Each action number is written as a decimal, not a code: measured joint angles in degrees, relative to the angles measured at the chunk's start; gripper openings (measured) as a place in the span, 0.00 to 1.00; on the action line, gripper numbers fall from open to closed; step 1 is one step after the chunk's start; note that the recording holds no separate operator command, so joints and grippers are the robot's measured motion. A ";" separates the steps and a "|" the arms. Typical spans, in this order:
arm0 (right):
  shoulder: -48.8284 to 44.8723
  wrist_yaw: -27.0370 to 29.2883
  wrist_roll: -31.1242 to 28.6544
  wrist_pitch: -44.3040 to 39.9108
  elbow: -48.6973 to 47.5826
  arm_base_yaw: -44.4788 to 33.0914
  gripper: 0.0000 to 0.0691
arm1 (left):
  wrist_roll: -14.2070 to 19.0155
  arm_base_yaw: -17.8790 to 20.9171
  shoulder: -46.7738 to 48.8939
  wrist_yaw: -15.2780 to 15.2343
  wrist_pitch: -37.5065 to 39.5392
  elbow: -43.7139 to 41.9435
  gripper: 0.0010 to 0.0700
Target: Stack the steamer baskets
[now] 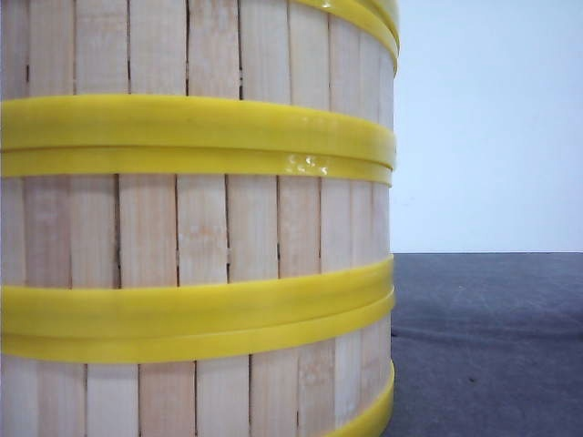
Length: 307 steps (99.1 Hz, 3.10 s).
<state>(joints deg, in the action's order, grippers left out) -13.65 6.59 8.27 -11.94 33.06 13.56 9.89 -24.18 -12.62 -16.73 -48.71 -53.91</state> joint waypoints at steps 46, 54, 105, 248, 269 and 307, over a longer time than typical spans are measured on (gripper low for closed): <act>13.35 -6.58 -5.05 5.49 -25.38 -8.94 0.02 | 0.00 0.00 0.00 0.00 0.04 0.00 0.01; 13.35 -7.30 -5.07 8.63 -28.00 -9.64 0.02 | 0.00 0.00 0.00 0.00 0.02 0.00 0.01; 13.35 -7.61 -6.82 8.76 -32.22 -9.99 0.02 | 0.00 0.00 0.00 0.00 0.02 0.02 0.01; 13.35 -7.41 -7.02 9.25 -32.22 -9.99 0.02 | -8.26 14.60 7.37 16.76 33.11 27.76 0.01; 13.35 -7.39 -7.04 9.25 -32.22 -9.99 0.02 | -4.28 20.33 12.41 19.37 36.61 41.44 0.01; 13.35 -7.37 -7.04 9.25 -32.22 -9.99 0.02 | -4.76 22.80 12.20 20.20 39.15 52.06 0.01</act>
<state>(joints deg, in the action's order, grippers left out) -0.30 -0.78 1.23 -2.70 0.84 3.57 5.13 -1.39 -0.43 3.46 -9.56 -1.85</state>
